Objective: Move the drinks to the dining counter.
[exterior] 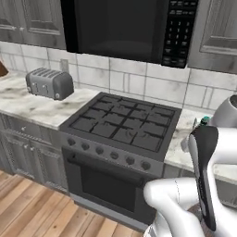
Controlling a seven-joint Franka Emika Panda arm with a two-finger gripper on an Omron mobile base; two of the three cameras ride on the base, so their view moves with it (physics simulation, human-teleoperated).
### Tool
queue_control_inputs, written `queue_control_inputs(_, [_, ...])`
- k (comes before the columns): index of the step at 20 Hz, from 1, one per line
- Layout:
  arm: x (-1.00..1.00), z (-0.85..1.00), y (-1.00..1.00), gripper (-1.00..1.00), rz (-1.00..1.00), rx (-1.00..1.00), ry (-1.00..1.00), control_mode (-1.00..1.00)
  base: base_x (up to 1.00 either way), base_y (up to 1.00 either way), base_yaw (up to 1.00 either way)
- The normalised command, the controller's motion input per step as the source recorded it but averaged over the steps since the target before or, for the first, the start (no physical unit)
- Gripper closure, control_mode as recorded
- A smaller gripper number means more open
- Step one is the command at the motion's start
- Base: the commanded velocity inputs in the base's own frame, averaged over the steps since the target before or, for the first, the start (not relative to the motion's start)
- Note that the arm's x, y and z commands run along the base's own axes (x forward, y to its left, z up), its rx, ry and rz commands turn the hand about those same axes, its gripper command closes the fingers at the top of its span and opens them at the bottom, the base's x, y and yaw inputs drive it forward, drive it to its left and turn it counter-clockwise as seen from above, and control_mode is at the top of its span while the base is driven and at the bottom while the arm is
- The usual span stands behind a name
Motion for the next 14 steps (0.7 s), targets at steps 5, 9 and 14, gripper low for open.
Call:
queue_control_inputs(5, [0.0,0.0,0.0,-1.0,0.0,0.0,0.0,1.0,-0.03,-0.26,-0.35])
queue_control_inputs(9, [0.0,0.0,0.0,-1.0,0.0,0.0,0.0,1.0,0.0,-0.2,-0.59])
queue_control_inputs(14, [0.0,0.0,0.0,-1.0,0.0,0.0,0.0,1.0,0.03,-0.3,-0.7])
